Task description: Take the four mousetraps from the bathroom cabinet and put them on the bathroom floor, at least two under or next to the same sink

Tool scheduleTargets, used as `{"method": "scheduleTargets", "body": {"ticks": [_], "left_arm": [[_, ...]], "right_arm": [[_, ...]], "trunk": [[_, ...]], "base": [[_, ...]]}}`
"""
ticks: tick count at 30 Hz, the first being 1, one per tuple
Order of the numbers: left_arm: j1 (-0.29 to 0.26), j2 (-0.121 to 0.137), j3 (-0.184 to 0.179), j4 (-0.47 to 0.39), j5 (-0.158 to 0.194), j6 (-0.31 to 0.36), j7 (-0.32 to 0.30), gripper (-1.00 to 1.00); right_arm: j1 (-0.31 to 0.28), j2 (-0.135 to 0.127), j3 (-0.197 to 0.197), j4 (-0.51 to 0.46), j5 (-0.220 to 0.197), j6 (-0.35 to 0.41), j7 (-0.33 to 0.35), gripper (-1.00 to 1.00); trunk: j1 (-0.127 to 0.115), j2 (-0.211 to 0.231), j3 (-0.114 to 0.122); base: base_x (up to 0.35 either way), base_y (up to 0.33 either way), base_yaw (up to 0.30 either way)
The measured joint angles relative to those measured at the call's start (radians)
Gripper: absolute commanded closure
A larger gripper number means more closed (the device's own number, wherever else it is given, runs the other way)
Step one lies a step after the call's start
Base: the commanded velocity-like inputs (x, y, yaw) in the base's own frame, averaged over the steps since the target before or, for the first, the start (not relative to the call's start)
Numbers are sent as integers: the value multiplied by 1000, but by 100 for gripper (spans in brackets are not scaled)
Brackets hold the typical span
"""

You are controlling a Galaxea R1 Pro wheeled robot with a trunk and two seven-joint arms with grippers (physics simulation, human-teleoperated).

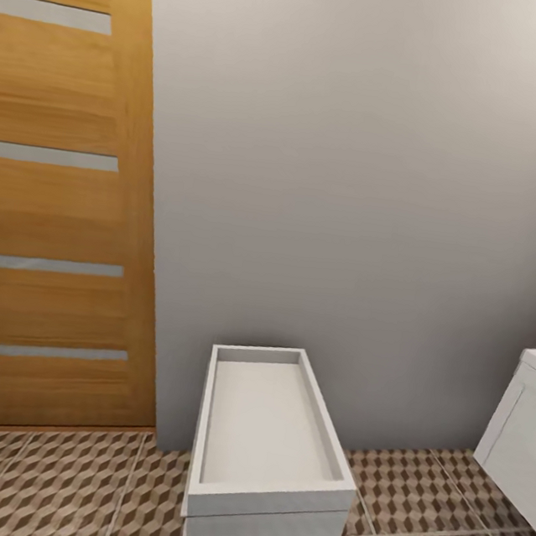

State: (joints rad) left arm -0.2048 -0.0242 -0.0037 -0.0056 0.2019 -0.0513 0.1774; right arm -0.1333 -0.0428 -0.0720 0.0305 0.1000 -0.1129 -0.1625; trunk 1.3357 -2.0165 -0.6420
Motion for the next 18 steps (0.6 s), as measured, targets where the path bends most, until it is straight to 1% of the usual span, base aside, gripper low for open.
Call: {"method": "scheduleTargets", "body": {"ticks": [4,18], "left_arm": [[0,0,0,0,0,0,0,-100],[0,0,0,0,0,0,0,-100]], "right_arm": [[0,1,0,0,0,-1,0,-100],[0,2,1,0,5,-1,0,-100]], "trunk": [[0,0,0],[0,0,0]], "base": [[0,0,234],[0,0,270]]}}
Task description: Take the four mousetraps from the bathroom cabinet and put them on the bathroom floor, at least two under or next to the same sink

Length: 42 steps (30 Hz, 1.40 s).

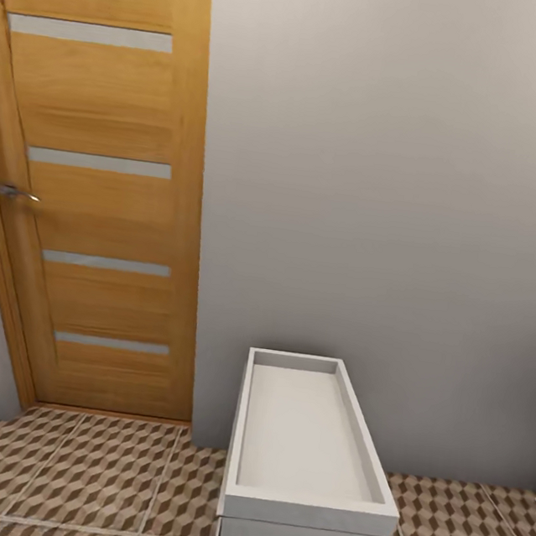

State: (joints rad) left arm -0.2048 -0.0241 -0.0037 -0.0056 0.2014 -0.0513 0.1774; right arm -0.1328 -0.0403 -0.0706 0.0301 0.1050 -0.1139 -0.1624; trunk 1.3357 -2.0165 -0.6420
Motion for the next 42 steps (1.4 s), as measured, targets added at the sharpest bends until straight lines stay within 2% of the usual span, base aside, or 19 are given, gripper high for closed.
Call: {"method": "scheduleTargets", "body": {"ticks": [42], "left_arm": [[0,1,1,0,1,1,0,-100]], "right_arm": [[0,2,0,0,3,-2,0,-100]], "trunk": [[0,0,0]], "base": [[0,0,271]]}}
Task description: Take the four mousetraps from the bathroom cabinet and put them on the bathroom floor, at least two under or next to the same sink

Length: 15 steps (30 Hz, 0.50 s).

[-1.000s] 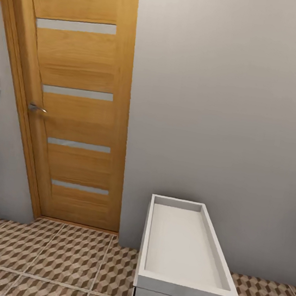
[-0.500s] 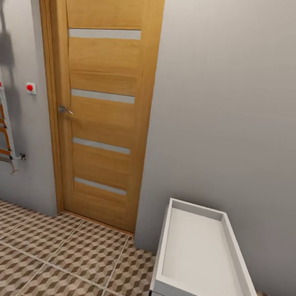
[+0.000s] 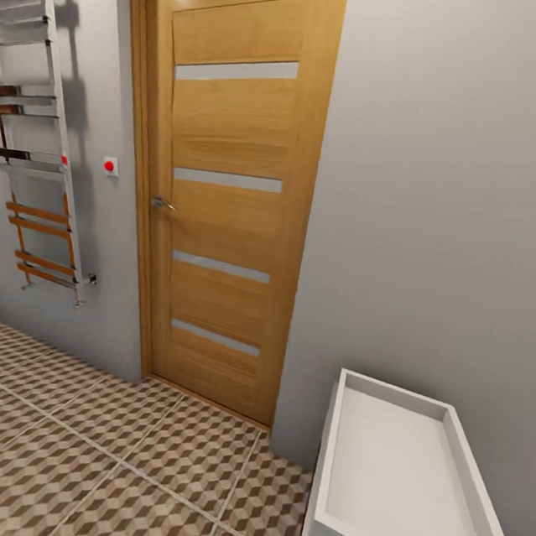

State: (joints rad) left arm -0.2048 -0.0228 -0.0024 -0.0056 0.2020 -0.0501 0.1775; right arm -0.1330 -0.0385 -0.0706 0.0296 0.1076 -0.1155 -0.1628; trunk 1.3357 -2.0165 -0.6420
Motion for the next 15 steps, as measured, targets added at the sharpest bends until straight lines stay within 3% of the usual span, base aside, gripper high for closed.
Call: {"method": "scheduleTargets", "body": {"ticks": [15], "left_arm": [[0,0,0,0,0,0,0,-100]], "right_arm": [[0,0,0,0,0,0,-1,-100]], "trunk": [[0,0,0]], "base": [[0,0,271]]}}
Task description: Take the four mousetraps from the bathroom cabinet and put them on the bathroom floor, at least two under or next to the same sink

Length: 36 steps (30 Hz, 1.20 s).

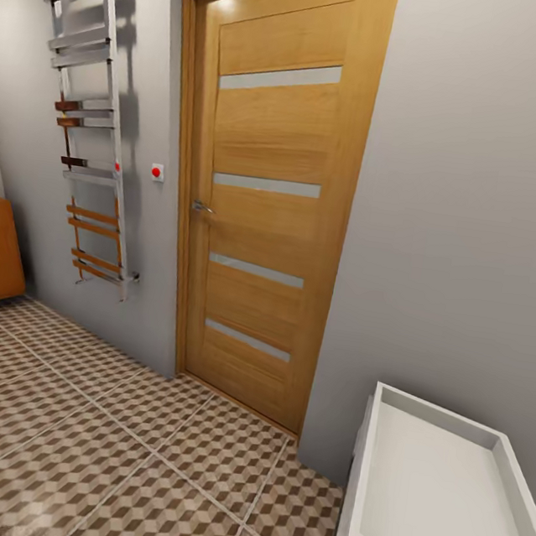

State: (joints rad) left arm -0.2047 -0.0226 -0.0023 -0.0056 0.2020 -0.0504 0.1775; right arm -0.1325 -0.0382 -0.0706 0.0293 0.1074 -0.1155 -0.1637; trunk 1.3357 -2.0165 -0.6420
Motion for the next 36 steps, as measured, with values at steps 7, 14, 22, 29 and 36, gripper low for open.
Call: {"method": "scheduleTargets", "body": {"ticks": [7,14,22,29,36], "left_arm": [[0,0,0,0,0,0,0,-100],[0,0,0,0,0,0,0,-100],[0,0,0,0,0,1,0,-100],[0,0,0,0,0,1,0,-100],[0,0,0,0,0,0,0,-100]], "right_arm": [[0,0,0,0,0,1,0,-100],[-1,0,0,0,0,1,0,-100],[-1,0,0,0,0,2,0,-100],[-1,0,0,0,0,2,0,-100],[0,0,0,0,0,2,0,-100]], "trunk": [[0,0,0],[0,0,0],[0,0,0],[0,0,0],[0,0,0]], "base": [[0,0,273],[0,0,274],[0,0,274],[0,0,274],[0,0,274]]}}
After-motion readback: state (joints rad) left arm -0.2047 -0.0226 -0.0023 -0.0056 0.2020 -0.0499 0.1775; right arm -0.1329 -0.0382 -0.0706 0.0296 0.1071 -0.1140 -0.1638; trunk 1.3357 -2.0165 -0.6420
